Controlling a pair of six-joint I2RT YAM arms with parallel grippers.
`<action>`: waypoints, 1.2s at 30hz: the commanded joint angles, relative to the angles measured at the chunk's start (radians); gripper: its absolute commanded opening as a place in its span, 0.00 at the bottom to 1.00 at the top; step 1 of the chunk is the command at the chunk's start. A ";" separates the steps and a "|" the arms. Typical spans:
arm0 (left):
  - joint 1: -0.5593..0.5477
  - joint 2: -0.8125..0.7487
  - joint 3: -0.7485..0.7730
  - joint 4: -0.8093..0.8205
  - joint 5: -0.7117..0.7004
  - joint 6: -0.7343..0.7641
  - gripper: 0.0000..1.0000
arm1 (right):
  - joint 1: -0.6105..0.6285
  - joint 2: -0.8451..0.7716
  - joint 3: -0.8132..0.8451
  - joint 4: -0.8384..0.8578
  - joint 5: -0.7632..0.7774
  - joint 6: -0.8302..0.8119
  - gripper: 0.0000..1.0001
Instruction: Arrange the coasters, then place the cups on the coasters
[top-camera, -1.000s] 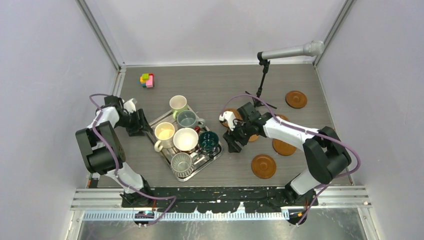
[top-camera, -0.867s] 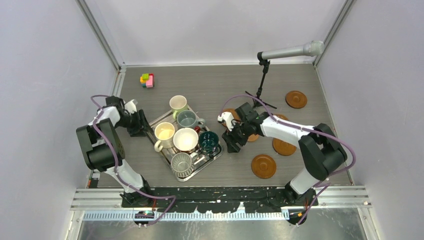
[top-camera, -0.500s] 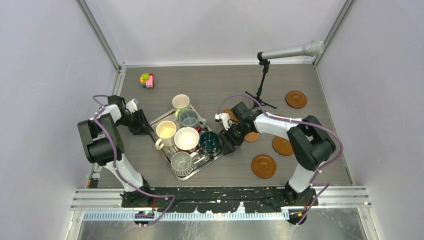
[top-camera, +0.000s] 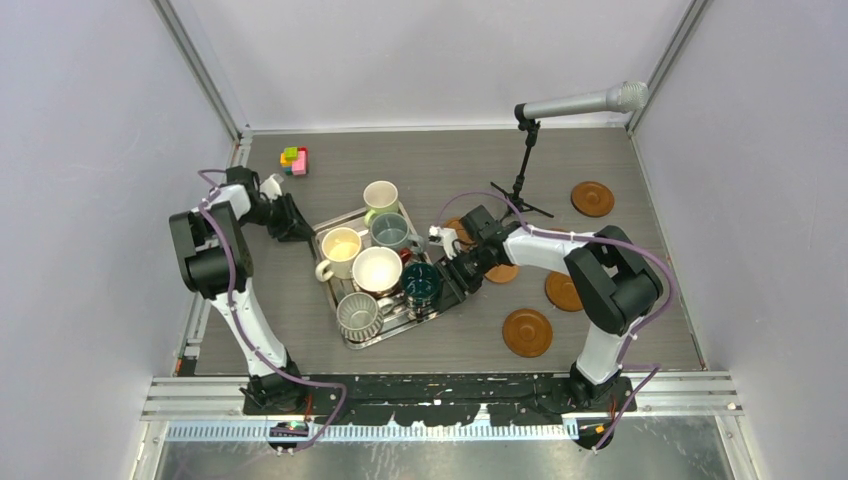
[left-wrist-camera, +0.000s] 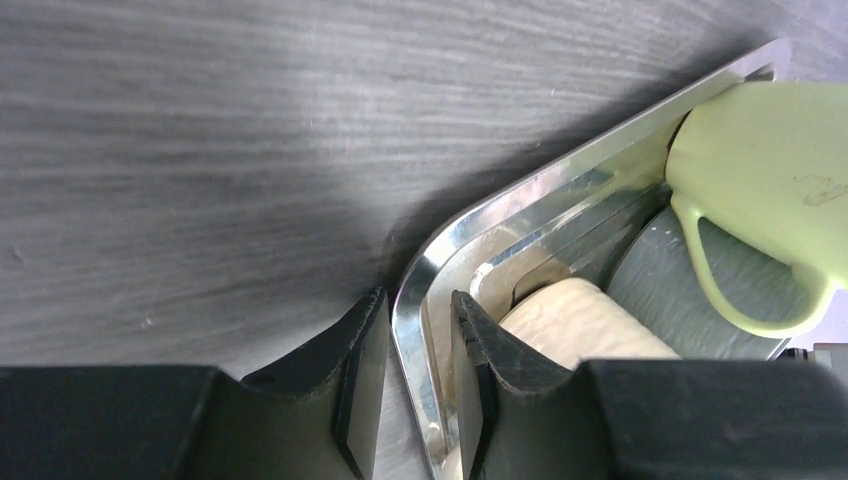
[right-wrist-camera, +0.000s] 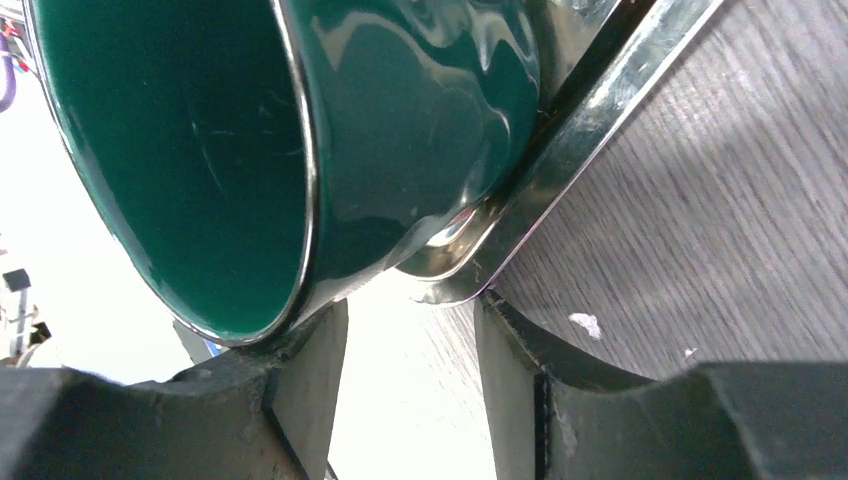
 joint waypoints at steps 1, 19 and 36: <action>-0.006 0.037 0.037 0.032 0.008 -0.001 0.32 | 0.006 -0.031 -0.039 0.135 -0.002 0.079 0.55; 0.004 -0.105 -0.154 0.062 0.015 0.018 0.42 | 0.013 0.136 -0.080 0.478 -0.107 0.445 0.32; 0.045 0.075 0.061 0.075 -0.044 0.009 0.33 | 0.045 0.324 0.128 0.605 -0.016 0.545 0.26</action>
